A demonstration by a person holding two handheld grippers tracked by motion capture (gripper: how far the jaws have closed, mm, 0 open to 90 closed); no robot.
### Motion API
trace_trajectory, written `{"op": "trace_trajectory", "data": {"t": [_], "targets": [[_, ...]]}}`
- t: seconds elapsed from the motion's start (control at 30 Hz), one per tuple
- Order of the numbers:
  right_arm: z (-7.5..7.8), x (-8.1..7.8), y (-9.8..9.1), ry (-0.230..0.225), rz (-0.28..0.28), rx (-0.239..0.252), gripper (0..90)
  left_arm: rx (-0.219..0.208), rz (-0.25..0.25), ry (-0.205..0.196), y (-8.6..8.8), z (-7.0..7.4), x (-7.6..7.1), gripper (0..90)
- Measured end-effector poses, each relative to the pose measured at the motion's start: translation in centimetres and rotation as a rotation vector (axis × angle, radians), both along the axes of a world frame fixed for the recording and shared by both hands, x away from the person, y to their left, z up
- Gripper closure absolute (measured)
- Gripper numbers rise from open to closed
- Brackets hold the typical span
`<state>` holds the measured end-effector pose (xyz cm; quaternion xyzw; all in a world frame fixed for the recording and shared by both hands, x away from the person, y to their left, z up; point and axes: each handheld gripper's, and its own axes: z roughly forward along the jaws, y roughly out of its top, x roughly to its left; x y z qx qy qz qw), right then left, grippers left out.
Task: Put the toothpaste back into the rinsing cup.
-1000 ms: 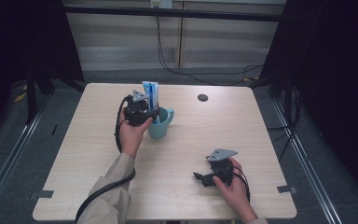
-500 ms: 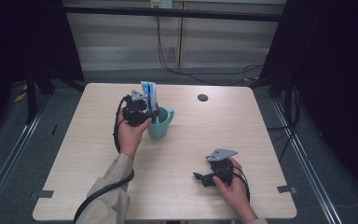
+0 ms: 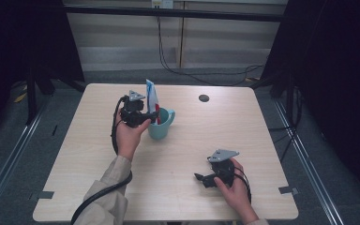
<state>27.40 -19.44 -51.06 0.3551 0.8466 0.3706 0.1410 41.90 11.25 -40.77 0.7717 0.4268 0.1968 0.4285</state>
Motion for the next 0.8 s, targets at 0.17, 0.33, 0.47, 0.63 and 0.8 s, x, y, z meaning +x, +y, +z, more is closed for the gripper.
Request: {"op": "trace_trajectory", "data": {"t": [0.17, 0.33, 0.47, 0.63, 0.8], "targets": [[0.0, 0.0, 0.0, 0.0, 0.0, 0.0, 16.3, -0.003, 0.003, -0.001, 0.4, 0.2, -0.1, 27.4], [0.0, 0.0, 0.0, 0.0, 0.001, 0.0, 16.3, -0.007, 0.007, 0.006, 0.8, 0.2, -0.2, 24.5], [0.0, 0.0, 0.0, 0.001, 0.001, 0.0, 16.3, -0.013, -0.001, 0.018, 1.2, 0.2, -0.4, 22.5], [0.0, 0.0, 0.0, -0.001, 0.0, 0.0, 16.3, -0.022, -0.013, 0.039, 1.7, -0.1, -0.7, 19.7], [0.0, 0.0, 0.0, 0.001, -0.001, 0.002, 16.3, -0.032, -0.021, 0.046, 2.0, -0.4, -1.0, 18.4]]}}
